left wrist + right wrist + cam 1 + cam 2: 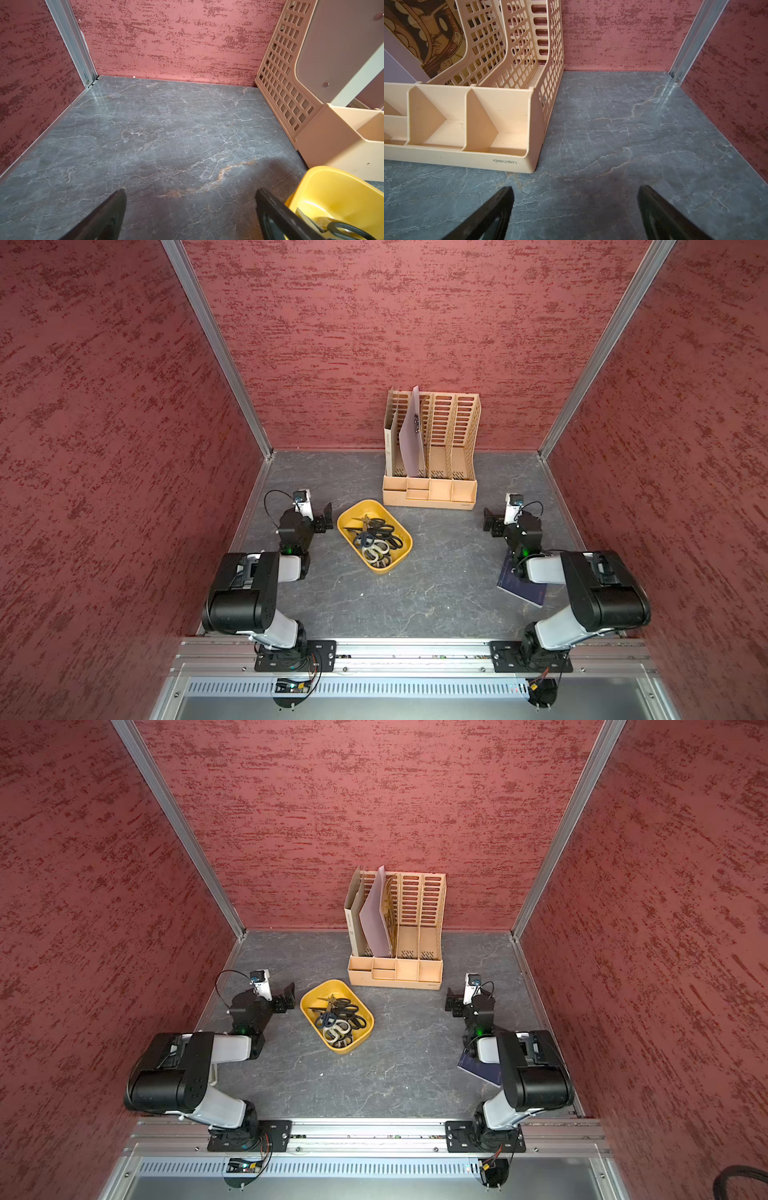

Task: Take the scissors out of the storage box
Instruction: Pick up the scissors from the storage box.

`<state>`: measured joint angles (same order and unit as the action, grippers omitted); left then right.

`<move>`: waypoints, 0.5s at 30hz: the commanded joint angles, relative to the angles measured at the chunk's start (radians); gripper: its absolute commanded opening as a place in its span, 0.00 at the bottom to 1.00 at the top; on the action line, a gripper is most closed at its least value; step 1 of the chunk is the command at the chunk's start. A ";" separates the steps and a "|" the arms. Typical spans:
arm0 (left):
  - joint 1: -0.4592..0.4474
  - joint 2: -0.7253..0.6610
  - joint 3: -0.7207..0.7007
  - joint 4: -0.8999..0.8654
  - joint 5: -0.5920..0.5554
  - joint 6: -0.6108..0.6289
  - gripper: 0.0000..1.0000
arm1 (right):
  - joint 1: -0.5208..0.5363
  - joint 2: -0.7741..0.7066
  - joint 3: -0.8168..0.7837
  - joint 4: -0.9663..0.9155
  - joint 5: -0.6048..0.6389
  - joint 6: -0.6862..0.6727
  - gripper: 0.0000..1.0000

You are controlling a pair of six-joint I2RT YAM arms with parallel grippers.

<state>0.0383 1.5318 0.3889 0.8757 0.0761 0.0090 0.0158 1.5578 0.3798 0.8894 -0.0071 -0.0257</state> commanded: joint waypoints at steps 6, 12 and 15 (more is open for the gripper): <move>0.002 -0.001 -0.007 0.009 0.004 0.007 1.00 | -0.005 -0.010 0.012 0.019 -0.014 0.004 0.98; 0.001 -0.001 -0.007 0.009 0.004 0.007 1.00 | -0.002 -0.008 0.013 0.019 -0.014 0.004 0.98; 0.002 -0.001 -0.007 0.009 0.005 0.007 1.00 | -0.004 -0.009 0.017 0.011 -0.016 0.005 0.99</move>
<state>0.0383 1.5318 0.3889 0.8753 0.0761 0.0090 0.0158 1.5578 0.3798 0.8894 -0.0074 -0.0257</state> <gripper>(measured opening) 0.996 0.984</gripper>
